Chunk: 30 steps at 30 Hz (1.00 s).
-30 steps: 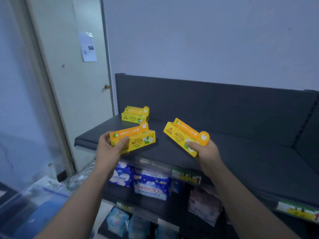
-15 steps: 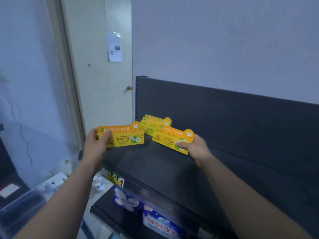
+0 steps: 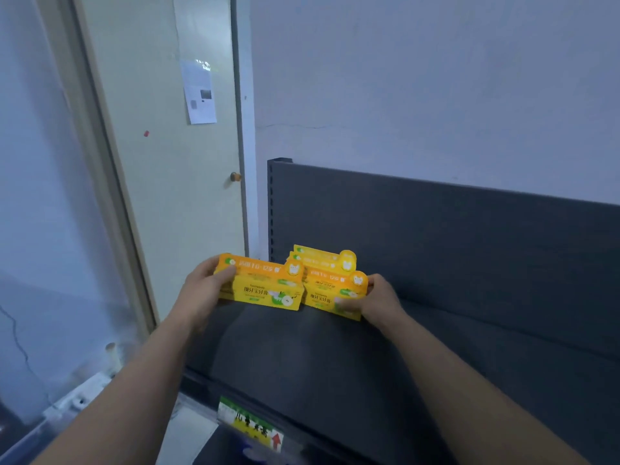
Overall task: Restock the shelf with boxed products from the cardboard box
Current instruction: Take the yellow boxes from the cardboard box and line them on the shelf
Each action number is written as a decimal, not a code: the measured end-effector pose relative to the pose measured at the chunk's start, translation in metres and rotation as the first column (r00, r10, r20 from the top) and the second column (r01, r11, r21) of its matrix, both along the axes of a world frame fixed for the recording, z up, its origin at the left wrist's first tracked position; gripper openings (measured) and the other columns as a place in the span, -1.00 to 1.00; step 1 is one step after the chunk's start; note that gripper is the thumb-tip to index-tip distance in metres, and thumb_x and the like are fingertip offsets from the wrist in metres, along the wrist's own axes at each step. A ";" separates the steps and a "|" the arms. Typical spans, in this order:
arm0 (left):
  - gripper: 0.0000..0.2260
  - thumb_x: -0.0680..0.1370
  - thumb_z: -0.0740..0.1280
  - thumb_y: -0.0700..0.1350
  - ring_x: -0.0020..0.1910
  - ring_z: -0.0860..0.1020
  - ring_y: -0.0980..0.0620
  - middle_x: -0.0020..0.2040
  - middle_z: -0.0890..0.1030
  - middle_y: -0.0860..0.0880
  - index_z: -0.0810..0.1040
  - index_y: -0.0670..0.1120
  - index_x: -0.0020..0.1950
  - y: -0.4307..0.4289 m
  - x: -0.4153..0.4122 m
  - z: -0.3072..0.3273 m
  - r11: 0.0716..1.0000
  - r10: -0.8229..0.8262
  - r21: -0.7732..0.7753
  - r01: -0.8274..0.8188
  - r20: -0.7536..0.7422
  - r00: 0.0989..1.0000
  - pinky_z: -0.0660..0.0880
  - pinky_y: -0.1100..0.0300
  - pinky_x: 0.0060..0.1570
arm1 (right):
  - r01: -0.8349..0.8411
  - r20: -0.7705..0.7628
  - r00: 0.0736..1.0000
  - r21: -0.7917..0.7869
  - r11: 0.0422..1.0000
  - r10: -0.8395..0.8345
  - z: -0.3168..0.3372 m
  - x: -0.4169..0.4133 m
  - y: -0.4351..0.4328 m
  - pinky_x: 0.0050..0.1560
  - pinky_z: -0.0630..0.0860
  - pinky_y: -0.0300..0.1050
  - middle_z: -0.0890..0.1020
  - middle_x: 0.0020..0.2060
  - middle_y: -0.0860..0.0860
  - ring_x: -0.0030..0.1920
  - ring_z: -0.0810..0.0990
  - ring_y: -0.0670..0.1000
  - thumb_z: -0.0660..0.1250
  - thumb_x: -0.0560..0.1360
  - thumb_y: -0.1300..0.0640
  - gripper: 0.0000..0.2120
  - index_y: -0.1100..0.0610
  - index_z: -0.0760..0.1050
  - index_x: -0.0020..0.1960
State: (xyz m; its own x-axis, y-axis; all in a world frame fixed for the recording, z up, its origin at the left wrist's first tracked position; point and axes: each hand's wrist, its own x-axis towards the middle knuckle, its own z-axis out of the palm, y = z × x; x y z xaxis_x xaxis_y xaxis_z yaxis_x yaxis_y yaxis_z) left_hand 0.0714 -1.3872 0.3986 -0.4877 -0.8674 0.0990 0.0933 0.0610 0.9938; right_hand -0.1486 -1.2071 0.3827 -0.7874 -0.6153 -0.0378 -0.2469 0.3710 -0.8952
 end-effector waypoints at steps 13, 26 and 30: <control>-0.90 0.56 0.33 -0.22 -0.04 0.63 -0.12 0.04 0.63 -0.20 0.49 -0.17 0.06 -0.005 -0.037 -0.012 0.921 -0.385 0.108 0.374 0.117 0.915 0.56 -0.08 0.06 | 0.088 0.028 0.996 0.028 0.996 -0.089 0.005 0.013 0.026 -0.03 0.49 -0.11 0.52 0.05 0.08 0.00 0.52 0.01 0.52 0.33 0.34 -0.47 0.15 0.39 0.22; -0.61 0.52 0.37 0.06 0.09 0.53 -0.05 0.09 0.54 -0.02 0.45 -0.09 0.27 0.000 -0.044 -0.010 0.870 -0.065 -0.393 0.297 0.507 0.860 0.51 0.01 0.07 | 0.144 -0.196 0.973 0.108 0.984 -0.121 0.009 0.034 0.044 0.13 0.44 -0.17 0.51 0.11 -0.01 0.11 0.50 -0.03 0.45 0.44 0.23 -0.46 0.12 0.38 0.38; -0.56 0.56 0.30 0.04 0.24 0.44 -0.07 0.27 0.47 -0.08 0.38 -0.10 0.39 0.022 -0.048 0.008 0.717 0.096 -0.648 0.258 0.459 0.883 0.40 0.02 0.20 | 0.124 -0.431 0.902 0.222 0.967 -0.017 0.018 0.048 0.059 0.37 0.24 -0.17 0.33 0.45 -0.02 0.44 0.29 -0.01 0.33 0.54 0.08 -0.44 0.06 0.25 0.50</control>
State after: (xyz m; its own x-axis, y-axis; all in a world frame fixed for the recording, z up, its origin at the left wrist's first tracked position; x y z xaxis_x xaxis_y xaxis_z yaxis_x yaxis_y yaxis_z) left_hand 0.0230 -1.3648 0.4065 -0.6935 -0.6003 0.3983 -0.2905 0.7389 0.6080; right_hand -0.1005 -1.1486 0.4004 -0.8026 -0.5720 0.1695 -0.5462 0.5903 -0.5943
